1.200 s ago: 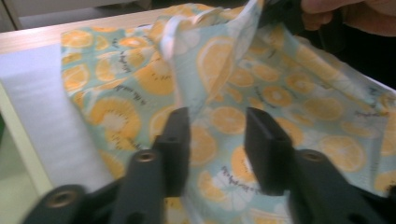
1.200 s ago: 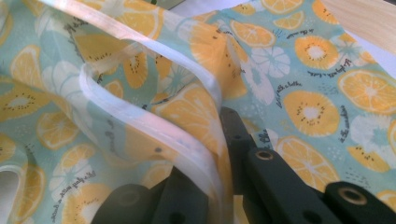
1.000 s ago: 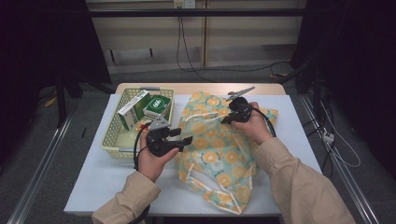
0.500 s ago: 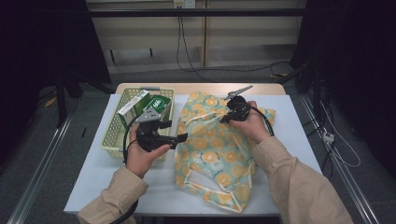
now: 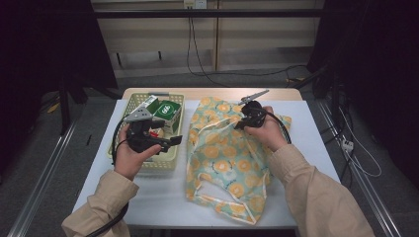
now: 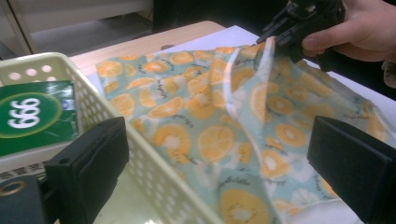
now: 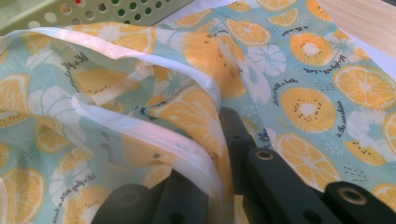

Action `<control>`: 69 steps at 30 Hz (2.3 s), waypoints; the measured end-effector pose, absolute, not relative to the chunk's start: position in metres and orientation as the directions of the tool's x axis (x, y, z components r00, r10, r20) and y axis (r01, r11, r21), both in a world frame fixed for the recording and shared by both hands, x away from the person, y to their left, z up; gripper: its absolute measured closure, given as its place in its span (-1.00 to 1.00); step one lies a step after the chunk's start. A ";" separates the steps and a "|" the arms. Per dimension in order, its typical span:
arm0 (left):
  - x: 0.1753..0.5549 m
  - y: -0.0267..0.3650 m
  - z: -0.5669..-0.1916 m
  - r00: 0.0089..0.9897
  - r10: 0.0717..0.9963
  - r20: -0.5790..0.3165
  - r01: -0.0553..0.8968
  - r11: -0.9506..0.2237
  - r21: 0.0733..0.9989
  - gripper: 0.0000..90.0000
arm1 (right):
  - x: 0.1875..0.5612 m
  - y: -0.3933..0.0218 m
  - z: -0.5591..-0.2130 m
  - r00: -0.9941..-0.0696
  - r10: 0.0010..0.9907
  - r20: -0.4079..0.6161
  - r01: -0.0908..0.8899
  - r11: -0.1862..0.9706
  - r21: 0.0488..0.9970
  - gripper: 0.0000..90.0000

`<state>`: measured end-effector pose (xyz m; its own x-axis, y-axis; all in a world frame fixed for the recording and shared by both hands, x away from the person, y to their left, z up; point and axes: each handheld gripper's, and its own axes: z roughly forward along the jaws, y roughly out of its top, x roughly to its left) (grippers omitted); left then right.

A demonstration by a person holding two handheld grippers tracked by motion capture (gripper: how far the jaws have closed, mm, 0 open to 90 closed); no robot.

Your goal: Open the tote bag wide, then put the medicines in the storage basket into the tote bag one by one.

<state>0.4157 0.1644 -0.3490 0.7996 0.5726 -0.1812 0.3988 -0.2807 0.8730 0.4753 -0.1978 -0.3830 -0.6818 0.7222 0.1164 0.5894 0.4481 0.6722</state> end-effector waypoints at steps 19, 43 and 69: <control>0.443 0.198 -0.359 0.788 0.605 -0.115 0.388 -0.342 0.856 -0.90 | 0.475 -0.200 -0.382 -0.685 0.720 0.114 0.587 0.451 0.672 0.98; 0.480 0.207 -0.380 0.742 0.660 -0.118 0.461 -0.373 0.805 -0.88 | 0.475 -0.201 -0.384 -0.694 0.710 0.121 0.581 0.451 0.678 0.98; 0.506 0.199 -0.425 0.680 0.732 -0.045 0.550 -0.467 0.693 -0.83 | 0.473 -0.202 -0.385 -0.700 0.702 0.131 0.580 0.451 0.679 0.98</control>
<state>0.5057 0.1995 -0.4245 0.6797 0.7320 -0.0454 0.5495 -0.4673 0.6926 0.4730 -0.2024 -0.3851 -0.6999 0.7021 0.1310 0.5795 0.4511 0.6787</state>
